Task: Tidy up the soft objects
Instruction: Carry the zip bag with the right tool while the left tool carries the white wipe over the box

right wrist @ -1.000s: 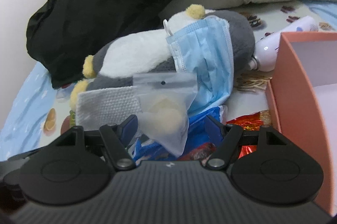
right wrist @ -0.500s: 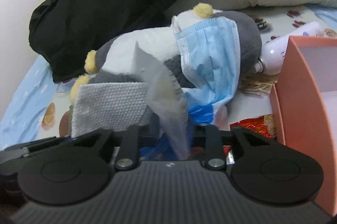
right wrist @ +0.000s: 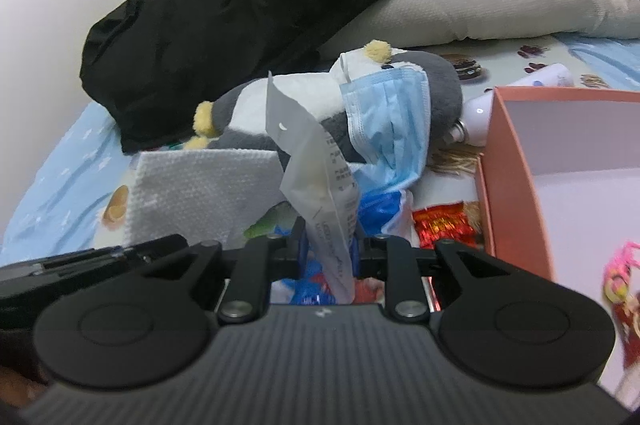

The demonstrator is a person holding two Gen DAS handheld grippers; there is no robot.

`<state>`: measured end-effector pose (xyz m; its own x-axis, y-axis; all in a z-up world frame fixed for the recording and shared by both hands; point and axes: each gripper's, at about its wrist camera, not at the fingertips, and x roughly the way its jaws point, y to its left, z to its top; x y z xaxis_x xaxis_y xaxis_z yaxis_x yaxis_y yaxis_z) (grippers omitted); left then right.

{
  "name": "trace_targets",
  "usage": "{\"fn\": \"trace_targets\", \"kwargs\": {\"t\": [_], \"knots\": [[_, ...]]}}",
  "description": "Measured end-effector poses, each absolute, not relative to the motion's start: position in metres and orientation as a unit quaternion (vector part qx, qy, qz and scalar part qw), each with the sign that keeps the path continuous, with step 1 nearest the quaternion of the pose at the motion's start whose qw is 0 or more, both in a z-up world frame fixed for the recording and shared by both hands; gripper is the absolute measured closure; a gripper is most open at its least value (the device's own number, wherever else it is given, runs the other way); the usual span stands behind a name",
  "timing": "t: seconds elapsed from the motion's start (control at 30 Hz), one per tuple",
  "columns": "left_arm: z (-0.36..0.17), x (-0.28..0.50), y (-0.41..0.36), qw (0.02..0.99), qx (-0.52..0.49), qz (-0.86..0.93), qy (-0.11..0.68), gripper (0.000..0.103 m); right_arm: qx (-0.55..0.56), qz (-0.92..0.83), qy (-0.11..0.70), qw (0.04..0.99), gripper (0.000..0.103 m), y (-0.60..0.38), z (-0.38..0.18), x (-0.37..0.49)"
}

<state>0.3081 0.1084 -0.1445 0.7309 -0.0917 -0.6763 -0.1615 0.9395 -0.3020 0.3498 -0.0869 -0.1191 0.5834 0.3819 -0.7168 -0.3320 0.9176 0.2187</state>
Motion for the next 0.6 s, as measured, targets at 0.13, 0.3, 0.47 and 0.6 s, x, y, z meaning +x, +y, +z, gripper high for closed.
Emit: {"fn": "trace_targets", "kwargs": {"t": [0.13,0.3,0.47,0.6], "knots": [[-0.133,0.281,0.102,0.915,-0.173,0.022,0.363,0.097,0.027,0.198,0.410,0.890,0.079,-0.096,-0.111,0.324],[-0.122,0.245,0.094,0.914,-0.178,0.021,0.363,0.097,0.023,0.193,0.410,0.891,0.079,-0.107,-0.102,0.288],[-0.116,0.209,0.084,0.914,-0.180,0.017,0.364,0.097,0.019,0.191,0.412,0.891,0.079,-0.118,-0.097,0.249],[-0.115,0.183,0.074,0.912,-0.182,0.013,0.368,0.097,0.012,0.192,0.416,0.889,0.079,-0.125,-0.096,0.219]]}}
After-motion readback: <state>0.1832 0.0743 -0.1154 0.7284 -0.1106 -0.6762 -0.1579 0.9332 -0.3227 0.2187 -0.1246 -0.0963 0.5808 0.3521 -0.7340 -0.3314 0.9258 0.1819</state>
